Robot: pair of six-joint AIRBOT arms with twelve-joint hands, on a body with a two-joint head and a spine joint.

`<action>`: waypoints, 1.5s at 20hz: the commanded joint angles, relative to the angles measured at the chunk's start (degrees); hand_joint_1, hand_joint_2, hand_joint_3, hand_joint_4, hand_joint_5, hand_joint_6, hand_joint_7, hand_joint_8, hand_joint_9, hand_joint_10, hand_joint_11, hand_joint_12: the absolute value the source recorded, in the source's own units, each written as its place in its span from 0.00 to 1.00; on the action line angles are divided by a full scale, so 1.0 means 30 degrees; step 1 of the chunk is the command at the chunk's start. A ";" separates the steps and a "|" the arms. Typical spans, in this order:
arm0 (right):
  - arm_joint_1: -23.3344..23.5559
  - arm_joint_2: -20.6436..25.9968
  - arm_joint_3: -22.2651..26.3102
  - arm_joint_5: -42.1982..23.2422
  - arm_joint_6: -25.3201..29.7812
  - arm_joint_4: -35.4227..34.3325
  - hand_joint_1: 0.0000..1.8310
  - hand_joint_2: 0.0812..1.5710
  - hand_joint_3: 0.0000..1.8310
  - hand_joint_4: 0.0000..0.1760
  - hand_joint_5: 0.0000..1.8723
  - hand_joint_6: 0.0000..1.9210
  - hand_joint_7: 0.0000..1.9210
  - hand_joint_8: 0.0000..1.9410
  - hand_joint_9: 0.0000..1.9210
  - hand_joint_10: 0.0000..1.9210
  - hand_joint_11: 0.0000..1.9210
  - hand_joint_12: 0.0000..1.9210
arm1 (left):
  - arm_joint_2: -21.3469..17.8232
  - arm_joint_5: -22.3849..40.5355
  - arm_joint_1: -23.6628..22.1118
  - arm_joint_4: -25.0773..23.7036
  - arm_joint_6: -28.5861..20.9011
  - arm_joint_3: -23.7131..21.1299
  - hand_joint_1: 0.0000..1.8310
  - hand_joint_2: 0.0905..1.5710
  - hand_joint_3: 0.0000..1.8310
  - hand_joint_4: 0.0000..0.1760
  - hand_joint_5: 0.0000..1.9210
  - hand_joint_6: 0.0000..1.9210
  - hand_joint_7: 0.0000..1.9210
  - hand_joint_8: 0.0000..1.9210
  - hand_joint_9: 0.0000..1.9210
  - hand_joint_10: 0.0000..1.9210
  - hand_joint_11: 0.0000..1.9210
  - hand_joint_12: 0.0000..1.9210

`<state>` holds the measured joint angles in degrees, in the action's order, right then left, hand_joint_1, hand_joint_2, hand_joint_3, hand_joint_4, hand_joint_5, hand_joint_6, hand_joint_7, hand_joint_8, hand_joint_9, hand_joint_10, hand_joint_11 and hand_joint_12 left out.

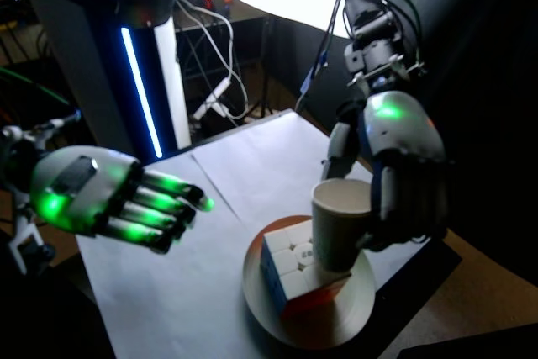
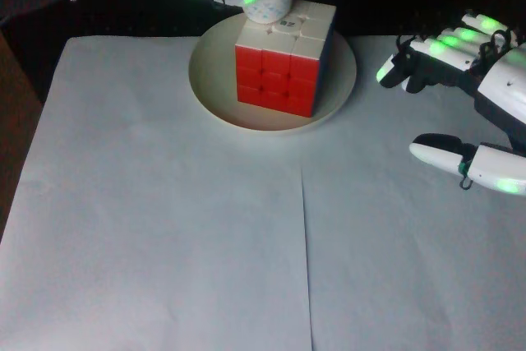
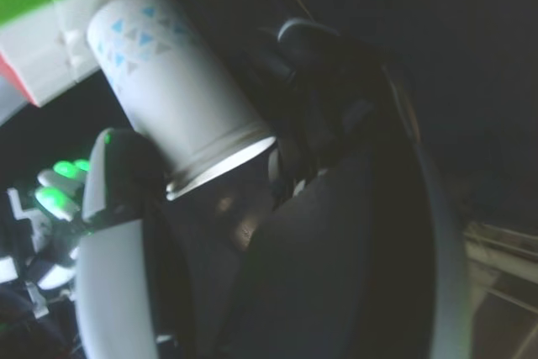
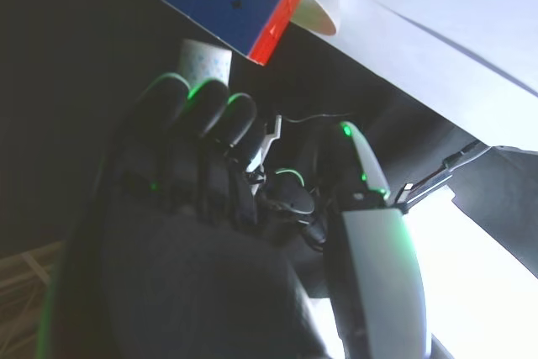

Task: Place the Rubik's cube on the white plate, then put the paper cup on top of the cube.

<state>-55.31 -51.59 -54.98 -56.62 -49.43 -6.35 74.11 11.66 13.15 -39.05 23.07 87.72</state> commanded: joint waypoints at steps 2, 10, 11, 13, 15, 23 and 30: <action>0.0104 -0.0020 -0.0025 -0.2351 0.0017 0.0000 0.51 0.77 0.00 0.00 0.06 0.58 0.12 0.71 0.09 0.84 0.08 1.00 | 0.0094 0.1484 -0.0289 0.0224 -0.0131 0.0129 0.57 0.75 0.00 0.00 0.22 0.54 0.27 0.49 0.22 0.68 0.15 0.98; 0.0048 -0.0083 -0.0025 -0.2345 0.0019 -0.0036 0.49 0.78 0.00 0.00 0.08 0.55 0.14 0.70 0.11 0.82 0.06 1.00 | -0.0147 0.1915 -0.0146 0.0199 -0.0759 -0.0072 0.54 0.77 0.00 0.00 0.20 0.56 0.21 0.51 0.15 0.70 0.07 1.00; 0.0044 -0.0092 -0.0027 -0.2345 0.0019 -0.0053 0.50 0.78 0.00 0.00 0.08 0.55 0.14 0.69 0.12 0.81 0.05 1.00 | -0.0145 0.2150 -0.0022 0.0199 -0.1177 0.0014 0.53 0.78 0.00 0.00 0.20 0.54 0.21 0.47 0.14 0.67 0.05 1.00; 0.0044 -0.0100 -0.0027 -0.2345 0.0019 -0.0074 0.49 0.79 0.00 0.00 0.08 0.56 0.13 0.68 0.12 0.80 0.06 1.00 | -0.0120 0.2408 0.0058 0.0197 -0.1408 0.0009 0.54 0.78 0.00 0.00 0.19 0.56 0.23 0.48 0.17 0.66 0.08 0.99; 0.0044 -0.0113 -0.0027 -0.2345 0.0019 -0.0078 0.48 0.78 0.00 0.00 0.07 0.56 0.11 0.65 0.09 0.78 0.01 1.00 | -0.0114 0.2593 0.0092 0.0204 -0.1464 -0.0053 0.52 0.77 0.00 0.05 0.19 0.60 0.22 0.47 0.15 0.67 0.07 1.00; 0.0042 -0.0142 -0.0031 -0.2345 0.0019 -0.0082 0.48 0.78 0.00 0.00 0.05 0.60 0.10 0.64 0.09 0.78 0.04 1.00 | -0.0093 0.3296 0.0247 0.0201 -0.2251 -0.0060 0.50 0.79 0.00 0.04 0.18 0.63 0.23 0.46 0.16 0.68 0.07 1.00; 0.0012 -0.0205 -0.0040 -0.2343 0.0019 -0.0116 0.51 0.78 0.00 0.00 0.06 0.59 0.11 0.65 0.09 0.74 0.00 0.92 | -0.0072 0.3351 0.0406 0.0199 -0.2400 -0.0179 0.49 0.76 0.00 0.18 0.19 0.60 0.23 0.38 0.11 0.61 0.00 1.00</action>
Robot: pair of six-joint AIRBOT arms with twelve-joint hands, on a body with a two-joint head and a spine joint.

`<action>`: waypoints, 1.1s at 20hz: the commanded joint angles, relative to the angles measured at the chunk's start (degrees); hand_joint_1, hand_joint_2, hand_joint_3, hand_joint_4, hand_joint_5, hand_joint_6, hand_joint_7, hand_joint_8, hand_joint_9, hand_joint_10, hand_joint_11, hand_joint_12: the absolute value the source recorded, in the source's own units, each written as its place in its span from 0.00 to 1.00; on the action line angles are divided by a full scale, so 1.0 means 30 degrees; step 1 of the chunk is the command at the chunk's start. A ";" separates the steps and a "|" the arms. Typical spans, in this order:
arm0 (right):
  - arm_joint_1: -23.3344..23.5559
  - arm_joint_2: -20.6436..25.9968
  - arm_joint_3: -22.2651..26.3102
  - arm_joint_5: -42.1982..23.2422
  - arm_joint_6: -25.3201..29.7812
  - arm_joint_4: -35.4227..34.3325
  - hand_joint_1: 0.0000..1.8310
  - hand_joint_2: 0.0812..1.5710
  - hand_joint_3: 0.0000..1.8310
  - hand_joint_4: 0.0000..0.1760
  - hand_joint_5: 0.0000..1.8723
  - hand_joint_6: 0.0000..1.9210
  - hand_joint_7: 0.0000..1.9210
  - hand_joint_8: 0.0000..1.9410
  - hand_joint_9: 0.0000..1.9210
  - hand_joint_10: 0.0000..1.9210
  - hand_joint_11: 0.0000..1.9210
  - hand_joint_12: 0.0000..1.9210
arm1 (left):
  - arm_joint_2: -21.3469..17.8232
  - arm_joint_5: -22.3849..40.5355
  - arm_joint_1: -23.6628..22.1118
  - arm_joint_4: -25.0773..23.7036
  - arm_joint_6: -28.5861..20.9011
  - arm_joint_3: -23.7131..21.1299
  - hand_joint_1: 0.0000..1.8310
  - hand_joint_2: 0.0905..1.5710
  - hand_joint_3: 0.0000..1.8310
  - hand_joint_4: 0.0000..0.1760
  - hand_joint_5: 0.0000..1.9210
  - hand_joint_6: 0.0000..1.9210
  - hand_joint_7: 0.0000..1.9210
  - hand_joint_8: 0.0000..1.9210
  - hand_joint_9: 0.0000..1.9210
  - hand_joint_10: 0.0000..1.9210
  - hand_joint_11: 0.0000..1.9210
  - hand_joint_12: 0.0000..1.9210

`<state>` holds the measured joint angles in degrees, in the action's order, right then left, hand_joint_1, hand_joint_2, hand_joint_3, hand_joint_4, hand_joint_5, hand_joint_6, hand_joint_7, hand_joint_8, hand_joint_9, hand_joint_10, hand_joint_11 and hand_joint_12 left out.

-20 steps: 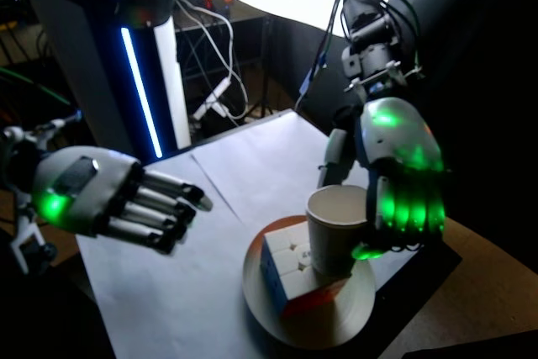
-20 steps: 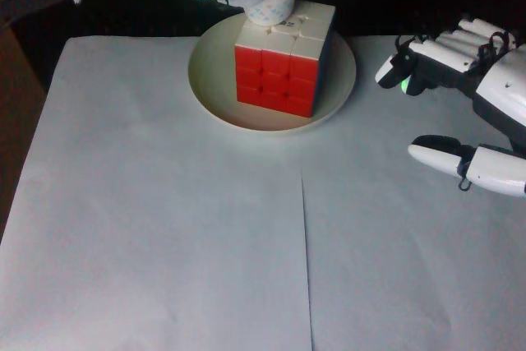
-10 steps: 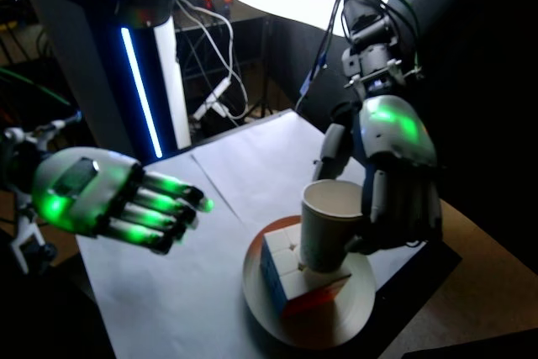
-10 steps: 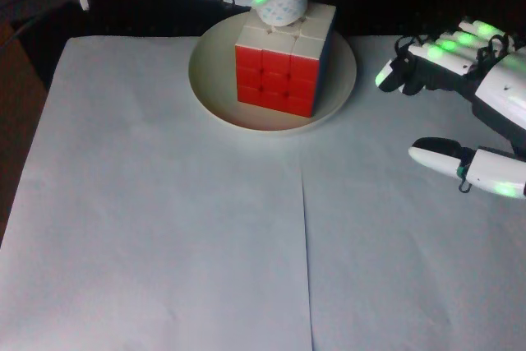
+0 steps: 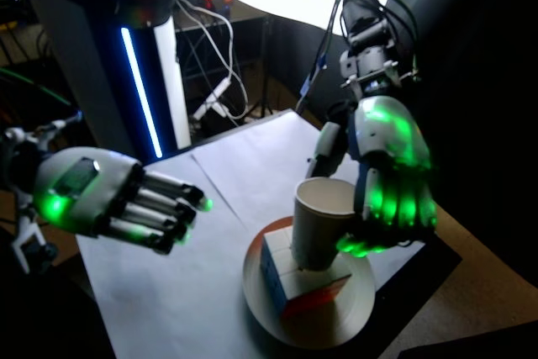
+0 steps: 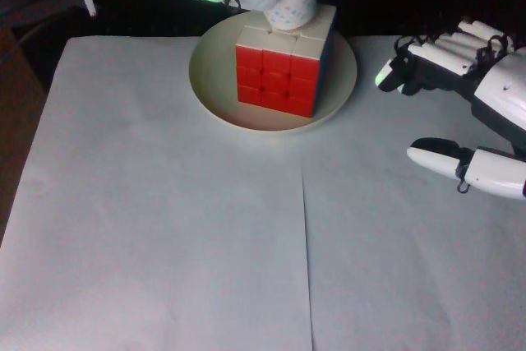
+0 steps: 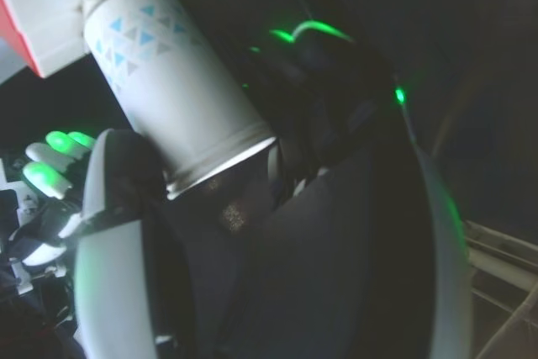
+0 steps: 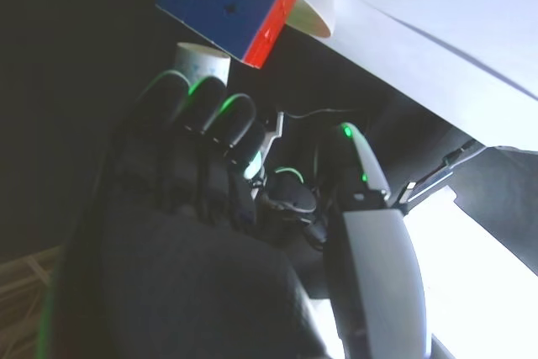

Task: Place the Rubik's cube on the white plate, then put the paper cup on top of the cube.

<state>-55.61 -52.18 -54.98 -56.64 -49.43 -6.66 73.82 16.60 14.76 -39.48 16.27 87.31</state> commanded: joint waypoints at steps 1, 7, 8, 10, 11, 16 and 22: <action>0.0114 -0.0012 -0.0044 -0.2336 0.0019 -0.0016 0.49 0.77 0.00 0.00 0.07 0.59 0.13 0.65 0.10 0.73 0.00 0.96 | 0.0038 0.1657 -0.0091 0.0344 -0.0134 -0.0015 0.48 0.76 0.00 0.15 0.19 0.58 0.22 0.35 0.10 0.60 0.00 1.00; 0.0114 -0.0062 -0.0084 -0.2334 0.0019 -0.0037 0.51 0.79 0.00 0.00 0.06 0.57 0.13 0.66 0.11 0.78 0.00 0.98 | 0.0200 0.1201 -0.0061 0.0127 -0.0132 0.0134 0.44 0.72 0.00 0.25 0.14 0.41 0.28 0.07 0.11 0.45 0.00 0.94; 0.0114 -0.0062 -0.0086 -0.2334 0.0019 -0.0039 0.51 0.78 0.00 0.00 0.06 0.59 0.13 0.68 0.09 0.77 0.00 0.92 | 0.0204 0.1159 -0.0061 0.0127 -0.0132 0.0137 0.41 0.73 0.00 0.27 0.12 0.36 0.28 0.06 0.13 0.48 0.02 0.95; 0.0114 -0.0062 -0.0086 -0.2334 0.0019 -0.0043 0.52 0.77 0.00 0.00 0.06 0.59 0.13 0.68 0.10 0.79 0.00 0.99 | 0.0202 0.1140 -0.0061 0.0125 -0.0132 0.0147 0.37 0.72 0.00 0.33 0.12 0.25 0.26 0.04 0.12 0.47 0.02 0.95; 0.0114 -0.0062 -0.0088 -0.2334 0.0019 -0.0043 0.51 0.77 0.00 0.00 0.05 0.60 0.12 0.70 0.09 0.83 0.04 1.00 | 0.0202 0.1126 -0.0061 0.0125 -0.0132 0.0158 0.35 0.72 0.00 0.31 0.12 0.17 0.23 0.02 0.09 0.46 0.01 0.95; 0.0114 -0.0077 -0.0092 -0.2334 0.0019 -0.0050 0.51 0.79 0.00 0.00 0.04 0.59 0.10 0.71 0.09 0.84 0.02 1.00 | 0.0188 0.1111 -0.0078 0.0125 -0.0132 0.0197 0.30 0.67 0.00 0.74 0.06 0.03 0.07 0.00 0.00 0.35 0.00 0.91; 0.0112 -0.0058 -0.0078 -0.2336 0.0019 -0.0064 0.52 0.77 0.00 0.00 0.04 0.57 0.13 0.68 0.09 0.76 0.00 0.98 | -0.0251 0.1932 -0.0076 0.0331 -0.0138 -0.0126 0.28 0.60 0.00 1.00 0.00 0.00 0.00 0.00 0.00 0.00 0.00 0.89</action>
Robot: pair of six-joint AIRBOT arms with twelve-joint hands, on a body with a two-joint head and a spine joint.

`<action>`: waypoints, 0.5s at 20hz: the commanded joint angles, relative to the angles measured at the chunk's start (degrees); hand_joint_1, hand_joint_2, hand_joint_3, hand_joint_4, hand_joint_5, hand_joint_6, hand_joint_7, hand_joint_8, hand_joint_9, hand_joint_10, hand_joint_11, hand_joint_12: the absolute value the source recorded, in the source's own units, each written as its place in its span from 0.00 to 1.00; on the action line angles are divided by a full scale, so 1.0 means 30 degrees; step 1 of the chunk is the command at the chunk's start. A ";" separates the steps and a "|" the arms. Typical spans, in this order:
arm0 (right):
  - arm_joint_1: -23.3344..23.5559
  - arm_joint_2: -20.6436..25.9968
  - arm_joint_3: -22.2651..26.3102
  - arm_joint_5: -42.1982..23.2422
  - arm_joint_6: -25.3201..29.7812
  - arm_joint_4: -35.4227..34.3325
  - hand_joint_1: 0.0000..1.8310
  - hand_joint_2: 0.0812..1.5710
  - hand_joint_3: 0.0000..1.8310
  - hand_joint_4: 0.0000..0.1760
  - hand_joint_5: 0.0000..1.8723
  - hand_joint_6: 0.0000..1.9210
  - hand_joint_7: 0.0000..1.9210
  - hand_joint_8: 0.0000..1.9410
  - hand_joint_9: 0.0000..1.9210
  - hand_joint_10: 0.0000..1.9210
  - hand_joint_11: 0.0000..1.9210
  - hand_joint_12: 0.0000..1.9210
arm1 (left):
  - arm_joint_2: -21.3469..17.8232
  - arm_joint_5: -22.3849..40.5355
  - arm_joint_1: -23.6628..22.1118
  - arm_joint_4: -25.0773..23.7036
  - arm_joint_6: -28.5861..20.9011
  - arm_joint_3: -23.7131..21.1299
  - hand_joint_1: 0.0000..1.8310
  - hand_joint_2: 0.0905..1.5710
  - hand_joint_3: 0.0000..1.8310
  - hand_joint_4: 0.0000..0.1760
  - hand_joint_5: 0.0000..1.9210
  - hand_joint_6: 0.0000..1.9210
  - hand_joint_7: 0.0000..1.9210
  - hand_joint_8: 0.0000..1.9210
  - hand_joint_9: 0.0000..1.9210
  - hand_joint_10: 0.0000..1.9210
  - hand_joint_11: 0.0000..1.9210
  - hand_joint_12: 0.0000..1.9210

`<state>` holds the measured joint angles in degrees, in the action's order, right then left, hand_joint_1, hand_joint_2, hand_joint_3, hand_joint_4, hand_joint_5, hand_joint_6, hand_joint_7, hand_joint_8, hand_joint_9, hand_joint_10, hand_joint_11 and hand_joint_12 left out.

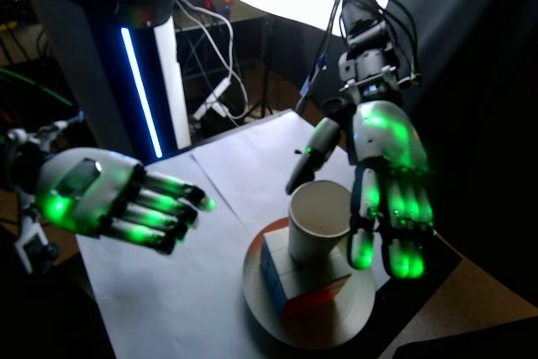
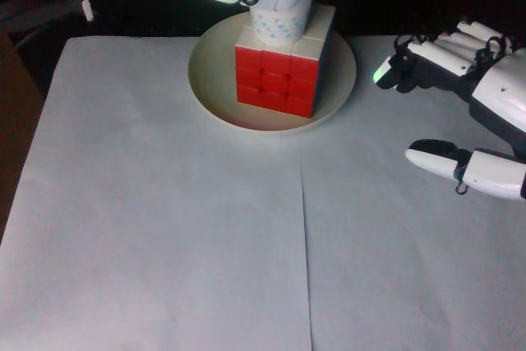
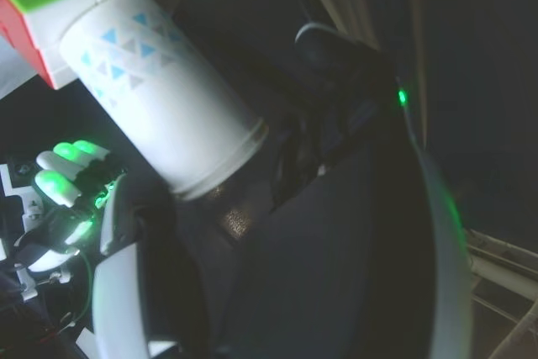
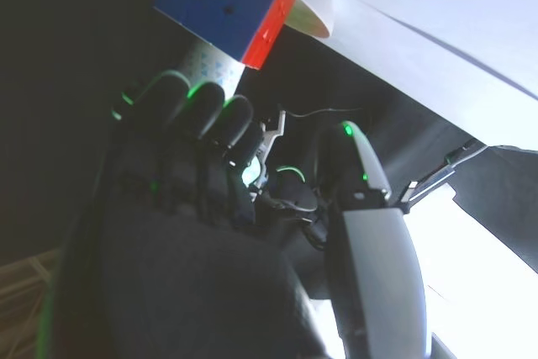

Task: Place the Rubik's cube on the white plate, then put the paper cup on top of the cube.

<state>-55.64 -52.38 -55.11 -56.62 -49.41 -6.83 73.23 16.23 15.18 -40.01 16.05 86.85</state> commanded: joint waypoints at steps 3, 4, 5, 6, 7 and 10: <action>0.0123 0.0080 0.0004 -0.2349 0.0012 -0.0015 0.48 0.78 0.00 0.00 0.04 0.56 0.11 0.62 0.07 0.75 0.00 0.97 | -0.0841 0.2908 -0.0209 0.0726 0.0027 -0.0605 0.27 0.62 0.00 1.00 0.00 0.00 0.00 0.00 0.00 0.00 0.00 0.67; 0.0125 0.0141 0.0044 -0.2353 0.0012 -0.0015 0.48 0.78 0.00 0.00 0.04 0.55 0.12 0.61 0.09 0.73 0.00 0.98 | -0.1183 0.3166 -0.0216 0.0750 0.0197 -0.0922 0.27 0.63 0.00 0.98 0.00 0.00 0.00 0.00 0.00 0.00 0.00 0.56; 0.0127 0.0191 0.0105 -0.2357 0.0012 -0.0015 0.48 0.78 0.00 0.00 0.05 0.55 0.12 0.60 0.09 0.74 0.00 0.98 | -0.1741 0.3704 -0.0215 0.1155 0.0808 -0.1423 0.27 0.64 0.00 0.98 0.00 0.00 0.00 0.00 0.00 0.00 0.00 0.48; 0.0127 0.0193 0.0162 -0.2364 0.0012 -0.0015 0.46 0.78 0.00 0.00 0.05 0.54 0.13 0.55 0.10 0.71 0.00 0.94 | -0.2157 0.4109 -0.0207 0.1551 0.1326 -0.1849 0.26 0.66 0.01 0.95 0.00 0.00 0.00 0.00 0.00 0.00 0.00 0.47; 0.0129 0.0199 0.0244 -0.2395 0.0010 -0.0013 0.48 0.79 0.00 0.00 0.05 0.51 0.14 0.48 0.09 0.66 0.00 0.86 | -0.2632 0.4516 -0.0173 0.1990 0.1879 -0.2353 0.27 0.68 0.00 1.00 0.00 0.00 0.00 0.00 0.00 0.00 0.00 0.08; 0.0129 0.0776 0.0544 -0.3533 0.0006 -0.0011 0.35 0.81 0.00 0.00 0.06 0.29 0.12 0.27 0.05 0.49 0.00 0.76 | -0.4162 0.6288 0.0716 0.3890 0.3606 -0.3730 0.31 0.71 0.00 0.65 0.00 0.00 0.00 0.00 0.00 0.00 0.00 0.10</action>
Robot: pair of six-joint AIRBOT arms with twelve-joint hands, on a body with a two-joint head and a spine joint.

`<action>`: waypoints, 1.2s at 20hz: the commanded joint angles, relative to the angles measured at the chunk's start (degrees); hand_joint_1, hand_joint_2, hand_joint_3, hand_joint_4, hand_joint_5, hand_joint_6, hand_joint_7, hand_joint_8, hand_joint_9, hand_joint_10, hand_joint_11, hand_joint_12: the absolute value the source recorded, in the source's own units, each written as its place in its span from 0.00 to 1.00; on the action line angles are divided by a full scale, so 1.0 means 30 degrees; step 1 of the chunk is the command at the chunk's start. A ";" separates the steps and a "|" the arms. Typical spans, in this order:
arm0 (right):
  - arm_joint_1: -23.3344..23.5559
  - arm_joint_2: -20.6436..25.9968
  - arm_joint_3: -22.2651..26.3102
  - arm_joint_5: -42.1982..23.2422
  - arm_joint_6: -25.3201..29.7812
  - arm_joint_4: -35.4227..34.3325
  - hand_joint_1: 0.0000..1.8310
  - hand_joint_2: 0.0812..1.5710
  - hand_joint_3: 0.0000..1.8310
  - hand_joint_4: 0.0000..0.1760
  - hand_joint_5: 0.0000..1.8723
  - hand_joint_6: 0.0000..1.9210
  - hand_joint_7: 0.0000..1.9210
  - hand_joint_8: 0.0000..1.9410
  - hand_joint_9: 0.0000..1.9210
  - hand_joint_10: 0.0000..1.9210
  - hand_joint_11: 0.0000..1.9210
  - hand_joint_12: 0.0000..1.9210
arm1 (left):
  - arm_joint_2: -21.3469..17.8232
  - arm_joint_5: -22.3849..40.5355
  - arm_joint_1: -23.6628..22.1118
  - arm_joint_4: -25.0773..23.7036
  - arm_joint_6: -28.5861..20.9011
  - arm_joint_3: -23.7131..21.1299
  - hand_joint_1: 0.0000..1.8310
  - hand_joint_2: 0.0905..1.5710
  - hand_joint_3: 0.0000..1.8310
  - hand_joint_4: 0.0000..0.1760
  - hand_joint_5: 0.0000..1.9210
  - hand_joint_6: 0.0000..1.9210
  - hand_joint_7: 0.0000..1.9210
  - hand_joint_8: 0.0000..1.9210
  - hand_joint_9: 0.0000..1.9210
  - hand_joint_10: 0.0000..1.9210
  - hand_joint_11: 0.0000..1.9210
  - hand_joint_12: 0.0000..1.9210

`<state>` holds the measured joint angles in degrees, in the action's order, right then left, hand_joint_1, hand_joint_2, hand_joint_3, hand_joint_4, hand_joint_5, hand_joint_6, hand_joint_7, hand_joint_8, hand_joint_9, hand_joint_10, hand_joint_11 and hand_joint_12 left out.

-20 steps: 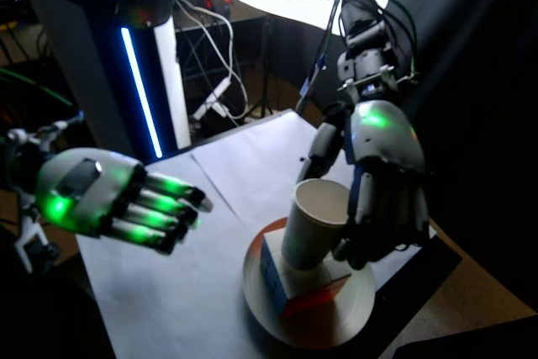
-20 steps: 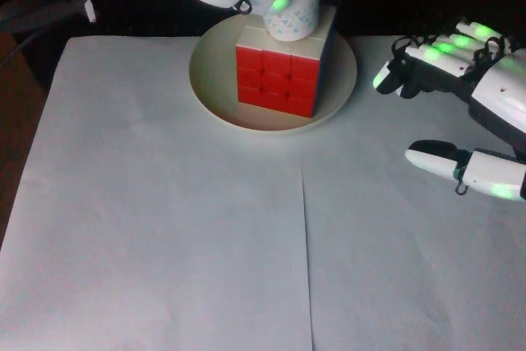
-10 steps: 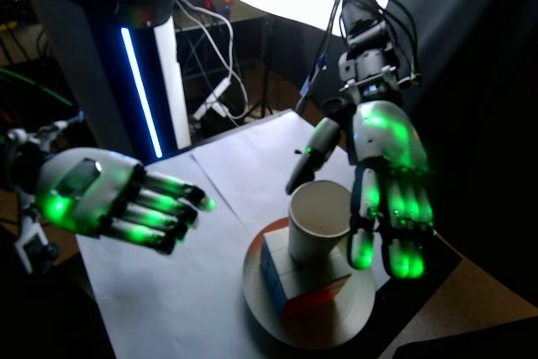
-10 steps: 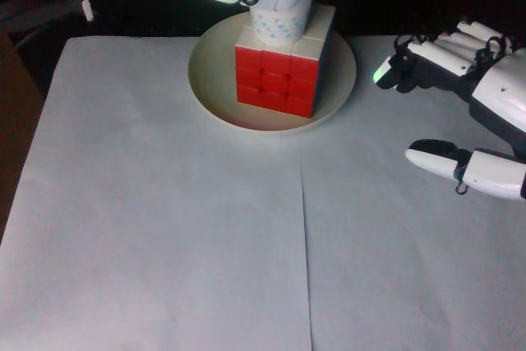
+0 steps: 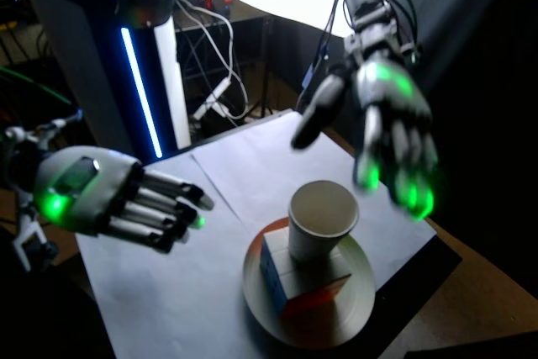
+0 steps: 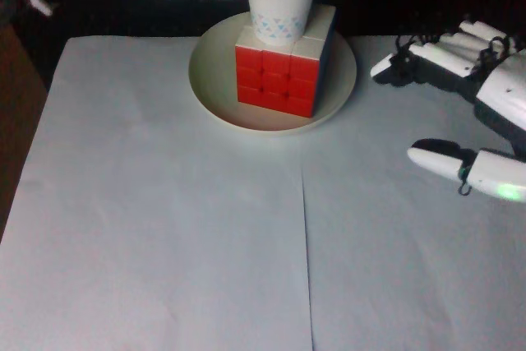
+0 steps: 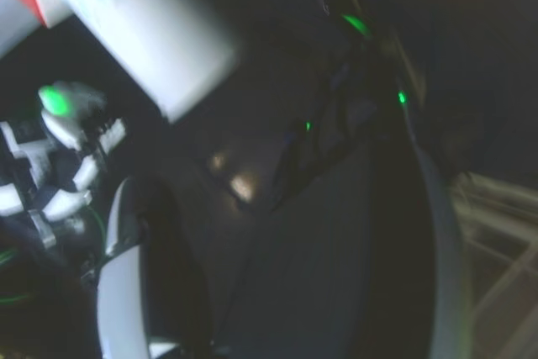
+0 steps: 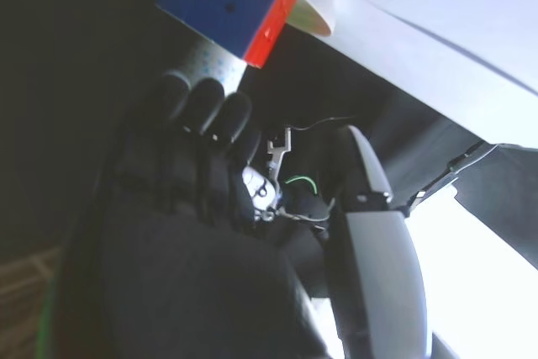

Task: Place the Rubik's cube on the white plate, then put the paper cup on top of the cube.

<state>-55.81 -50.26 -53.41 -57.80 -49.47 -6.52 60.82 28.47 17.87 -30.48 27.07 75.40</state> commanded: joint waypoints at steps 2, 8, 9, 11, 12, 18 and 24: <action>0.0187 0.0413 0.0192 -0.3657 -0.0318 -0.0115 0.29 0.81 0.00 0.16 0.05 0.06 0.10 0.03 0.05 0.25 0.00 0.52 | -0.0832 0.3329 0.0538 0.1898 0.0820 -0.0602 0.25 0.74 0.01 1.00 0.00 0.00 0.00 0.00 0.00 0.00 0.00 0.11; 0.0193 0.1803 0.1082 -0.5739 -0.1763 -0.0356 0.01 0.79 0.00 0.84 0.00 0.00 0.00 0.00 0.00 0.00 0.00 0.00 | -0.3330 0.6851 0.2614 0.5504 0.4558 -0.2934 0.17 0.80 0.00 0.85 0.00 0.00 0.00 0.00 0.00 0.00 0.00 0.00; 0.0193 0.1982 0.1217 -0.6006 -0.2138 -0.0465 0.01 0.81 0.00 0.42 0.00 0.00 0.00 0.00 0.00 0.00 0.00 0.00 | -0.3664 0.7302 0.2944 0.5935 0.5016 -0.3201 0.17 0.82 0.01 0.68 0.00 0.00 0.00 0.00 0.00 0.00 0.00 0.00; 0.0200 0.2385 0.1305 -0.6682 -0.2227 -0.0633 0.08 0.83 0.00 0.62 0.00 0.00 0.00 0.00 0.00 0.00 0.00 0.00 | -0.4270 0.8398 0.3738 0.6745 0.5503 -0.3623 0.22 0.81 0.00 0.99 0.00 0.00 0.00 0.00 0.00 0.00 0.00 0.00; 0.0200 0.2601 0.1332 -0.7135 -0.2229 -0.0871 0.08 0.85 0.01 0.55 0.00 0.00 0.00 0.00 0.00 0.00 0.00 0.00 | -0.4541 0.9009 0.4203 0.7217 0.5835 -0.3866 0.18 0.82 0.00 1.00 0.00 0.00 0.00 0.00 0.00 0.00 0.00 0.00; 0.0200 0.3245 0.1620 -0.8724 -0.2785 -0.1231 0.05 0.86 0.01 0.36 0.00 0.00 0.00 0.00 0.00 0.00 0.00 0.00 | -0.6071 1.2619 0.7109 1.0051 0.7373 -0.5139 0.14 0.85 0.00 1.00 0.00 0.00 0.00 0.00 0.00 0.00 0.00 0.00; 0.0193 0.3774 0.1756 -1.0647 -0.3009 -0.1607 0.16 0.88 0.00 0.40 0.00 0.00 0.00 0.00 0.00 0.00 0.00 0.00 | -0.7320 1.8391 1.0851 1.3118 0.8477 -0.6398 0.20 0.86 0.00 0.64 0.00 0.00 0.00 0.00 0.00 0.00 0.00 0.00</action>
